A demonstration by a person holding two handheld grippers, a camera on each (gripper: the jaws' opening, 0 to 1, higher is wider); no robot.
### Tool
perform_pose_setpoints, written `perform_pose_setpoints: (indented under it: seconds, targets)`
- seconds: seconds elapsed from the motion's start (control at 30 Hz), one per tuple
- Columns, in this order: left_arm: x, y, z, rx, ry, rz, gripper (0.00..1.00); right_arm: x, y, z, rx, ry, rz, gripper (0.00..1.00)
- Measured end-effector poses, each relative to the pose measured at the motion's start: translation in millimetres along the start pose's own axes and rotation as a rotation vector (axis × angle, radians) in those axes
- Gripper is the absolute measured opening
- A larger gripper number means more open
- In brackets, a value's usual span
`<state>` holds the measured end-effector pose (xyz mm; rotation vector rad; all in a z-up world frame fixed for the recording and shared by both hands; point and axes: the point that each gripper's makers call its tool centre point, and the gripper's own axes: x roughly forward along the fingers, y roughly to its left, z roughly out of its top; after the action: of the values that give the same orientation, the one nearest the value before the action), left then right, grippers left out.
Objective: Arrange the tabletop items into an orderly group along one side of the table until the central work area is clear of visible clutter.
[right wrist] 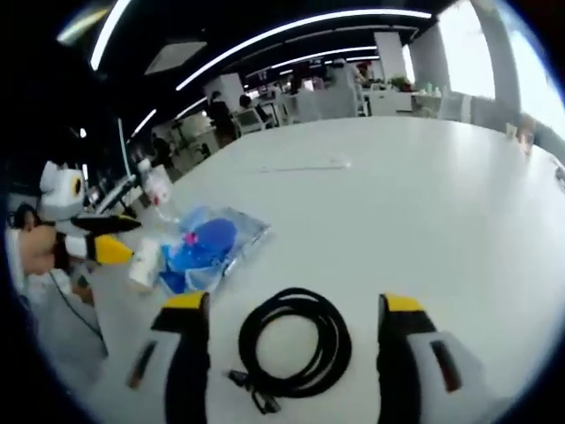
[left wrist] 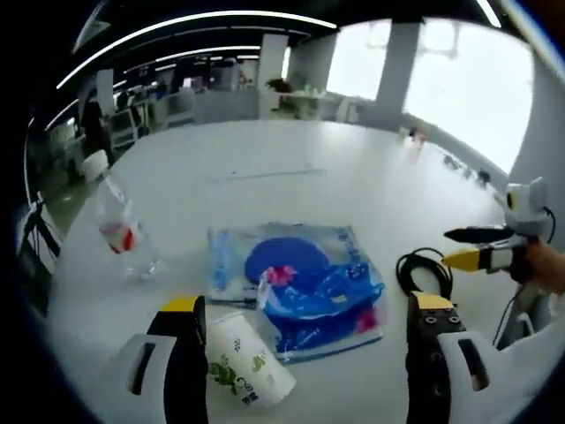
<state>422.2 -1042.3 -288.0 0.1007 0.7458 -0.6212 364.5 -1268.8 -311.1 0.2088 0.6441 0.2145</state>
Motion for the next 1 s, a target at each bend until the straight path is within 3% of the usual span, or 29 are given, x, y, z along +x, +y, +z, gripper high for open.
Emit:
perform_pose_setpoints:
  seconds: [0.13, 0.37, 0.43, 0.63, 0.77, 1.0]
  targets:
    - [5, 9.8, 0.7, -0.001, 0.011, -0.003, 0.87, 0, 9, -0.6, 0.02, -0.004, 0.001, 0.75]
    - [15, 18.5, -9.4, 0.027, 0.086, -0.036, 0.79, 3, 33, -10.0, 0.029, 0.006, 0.008, 0.72]
    - [17, 18.1, -14.4, 0.048, 0.116, -0.049, 0.76, 6, 42, -15.5, 0.034, 0.02, 0.015, 0.71]
    - [22, 19.9, -15.5, 0.047, 0.133, -0.077, 0.65, 14, 70, -25.1, 0.023, 0.05, 0.037, 0.68]
    - [26, 19.7, -21.0, 0.039, 0.169, -0.097, 0.58, 21, 82, -27.7, 0.029, 0.061, 0.035, 0.6]
    - [33, 21.0, -19.2, 0.076, 0.18, -0.1, 0.44, 35, 103, -31.5, 0.02, 0.087, 0.059, 0.55]
